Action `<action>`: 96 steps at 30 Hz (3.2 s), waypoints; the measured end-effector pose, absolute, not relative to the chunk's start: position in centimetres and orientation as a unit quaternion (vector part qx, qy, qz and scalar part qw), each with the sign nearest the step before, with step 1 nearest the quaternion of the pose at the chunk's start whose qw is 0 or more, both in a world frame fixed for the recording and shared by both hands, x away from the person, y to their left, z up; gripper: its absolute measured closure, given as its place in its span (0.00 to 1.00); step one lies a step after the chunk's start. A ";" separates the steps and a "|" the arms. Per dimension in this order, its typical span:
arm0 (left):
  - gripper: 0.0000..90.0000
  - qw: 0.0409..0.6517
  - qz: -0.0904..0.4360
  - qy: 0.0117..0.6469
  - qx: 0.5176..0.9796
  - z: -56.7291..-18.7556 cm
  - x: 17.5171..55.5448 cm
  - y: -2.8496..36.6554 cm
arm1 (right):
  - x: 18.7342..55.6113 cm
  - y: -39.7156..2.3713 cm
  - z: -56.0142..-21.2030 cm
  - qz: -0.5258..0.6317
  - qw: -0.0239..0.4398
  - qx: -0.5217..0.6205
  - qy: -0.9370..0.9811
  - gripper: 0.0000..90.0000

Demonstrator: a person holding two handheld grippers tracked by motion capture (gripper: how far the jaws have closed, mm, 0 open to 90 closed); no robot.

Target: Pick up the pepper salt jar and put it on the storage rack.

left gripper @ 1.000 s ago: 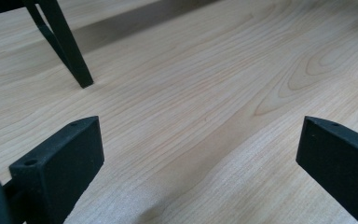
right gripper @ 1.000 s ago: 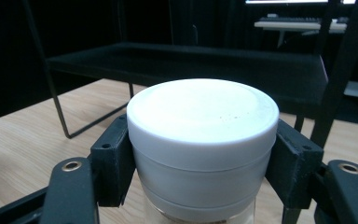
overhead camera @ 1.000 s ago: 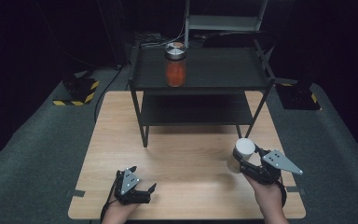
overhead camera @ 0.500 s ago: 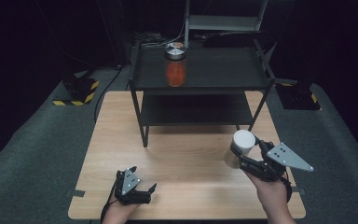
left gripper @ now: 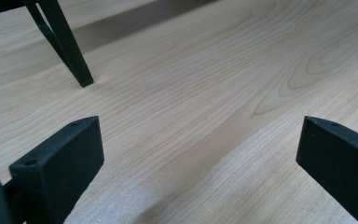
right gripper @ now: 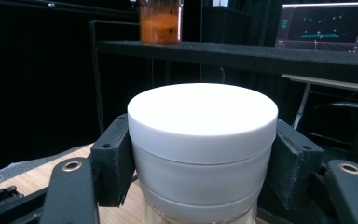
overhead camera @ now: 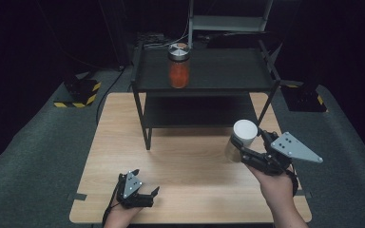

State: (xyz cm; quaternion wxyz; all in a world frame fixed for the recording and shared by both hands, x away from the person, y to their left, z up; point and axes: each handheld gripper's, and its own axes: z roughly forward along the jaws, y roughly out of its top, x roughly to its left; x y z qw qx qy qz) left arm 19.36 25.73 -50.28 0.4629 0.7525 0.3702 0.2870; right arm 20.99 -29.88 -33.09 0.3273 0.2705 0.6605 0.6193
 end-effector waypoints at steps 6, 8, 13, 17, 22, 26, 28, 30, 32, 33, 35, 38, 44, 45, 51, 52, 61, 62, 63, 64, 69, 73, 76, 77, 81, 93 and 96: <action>0.01 0.464 0.287 0.371 0.752 -50.3 19.4 25.8 | 21.2 -29.7 -31.8 0.625 0.322 0.270 0.658 0.37; 0.01 0.465 0.287 0.371 0.751 -50.3 19.3 25.8 | 21.3 -29.6 -31.5 0.623 0.325 0.271 0.657 0.37; 0.01 0.465 0.286 0.371 0.751 -50.3 19.4 25.8 | 21.5 -29.6 -30.5 0.627 0.326 0.273 0.653 0.37; 0.01 0.465 0.286 0.371 0.751 -50.3 19.4 25.8 | 21.6 -29.6 -29.8 0.631 0.328 0.273 0.648 0.37; 0.01 0.465 0.286 0.370 0.751 -50.3 19.4 25.8 | 21.9 -29.4 -28.7 0.629 0.337 0.271 0.646 0.37; 0.01 0.466 0.286 0.370 0.752 -50.3 19.4 25.8 | 22.0 -29.3 -28.1 0.629 0.341 0.269 0.645 0.37; 0.01 0.466 0.285 0.370 0.751 -50.3 19.4 25.9 | 22.1 -29.3 -27.8 0.629 0.345 0.267 0.643 0.37; 0.01 0.467 0.284 0.371 0.751 -50.4 19.4 25.9 | 22.3 -29.2 -27.4 0.633 0.344 0.269 0.639 0.37; 0.01 0.467 0.284 0.371 0.751 -50.3 19.4 25.9 | 22.3 -29.2 -27.2 0.634 0.344 0.270 0.638 0.37; 0.01 0.467 0.284 0.370 0.751 -50.3 19.4 25.9 | 22.4 -29.2 -26.9 0.636 0.343 0.271 0.636 0.37; 0.01 0.468 0.283 0.371 0.750 -50.4 19.4 25.9 | 22.6 -29.1 -26.3 0.635 0.344 0.272 0.636 0.37; 0.01 0.468 0.283 0.370 0.751 -50.4 19.4 26.0 | 22.9 -28.9 -25.7 0.637 0.342 0.275 0.633 0.37; 0.01 0.470 0.282 0.371 0.750 -50.4 19.4 26.0 | 23.6 -28.3 -24.5 0.633 0.352 0.278 0.631 0.37; 0.01 0.470 0.281 0.371 0.750 -50.4 19.4 26.0 | 23.6 -28.3 -24.5 0.633 0.352 0.278 0.631 0.37; 0.01 0.472 0.280 0.371 0.749 -50.4 19.5 26.1 | 24.0 -27.8 -23.4 0.632 0.362 0.280 0.625 0.37; 0.01 0.472 0.280 0.372 0.749 -50.4 19.5 26.2 | 24.1 -27.7 -23.2 0.632 0.363 0.282 0.624 0.37; 0.01 0.476 0.277 0.374 0.746 -50.5 19.5 26.3 | 24.9 -27.0 -21.9 0.633 0.370 0.285 0.617 0.37; 0.01 0.477 0.277 0.374 0.746 -50.5 19.4 26.3 | 25.1 -26.9 -21.6 0.633 0.371 0.286 0.616 0.37; 0.01 0.476 0.278 0.373 0.746 -50.5 19.5 26.3 | 25.1 -26.8 -21.5 0.633 0.372 0.287 0.615 0.37; 0.01 0.476 0.277 0.372 0.747 -50.5 19.5 26.3 | 25.2 -26.7 -21.4 0.633 0.373 0.288 0.614 0.37; 0.01 0.476 0.277 0.372 0.747 -50.4 19.5 26.4 | 25.7 -26.4 -20.8 0.636 0.375 0.293 0.608 0.37; 0.01 0.477 0.277 0.372 0.747 -50.5 19.5 26.4 | 26.1 -26.1 -20.6 0.636 0.378 0.294 0.605 0.37; 0.01 0.479 0.277 0.372 0.745 -50.5 19.4 26.4 | 26.6 -25.7 -20.4 0.637 0.380 0.295 0.602 0.37; 0.01 0.479 0.277 0.372 0.745 -50.5 19.4 26.4 | 26.6 -25.7 -20.4 0.637 0.380 0.295 0.602 0.37; 0.01 0.479 0.275 0.374 0.745 -50.5 19.4 26.5 | 27.2 -25.3 -20.4 0.637 0.384 0.297 0.599 0.37; 0.01 0.482 0.273 0.374 0.744 -50.6 19.4 26.6 | 29.1 -24.4 -20.2 0.629 0.399 0.304 0.594 0.37; 0.01 0.483 0.273 0.374 0.743 -50.6 19.4 26.6 | 29.7 -24.2 -20.2 0.626 0.401 0.306 0.595 0.37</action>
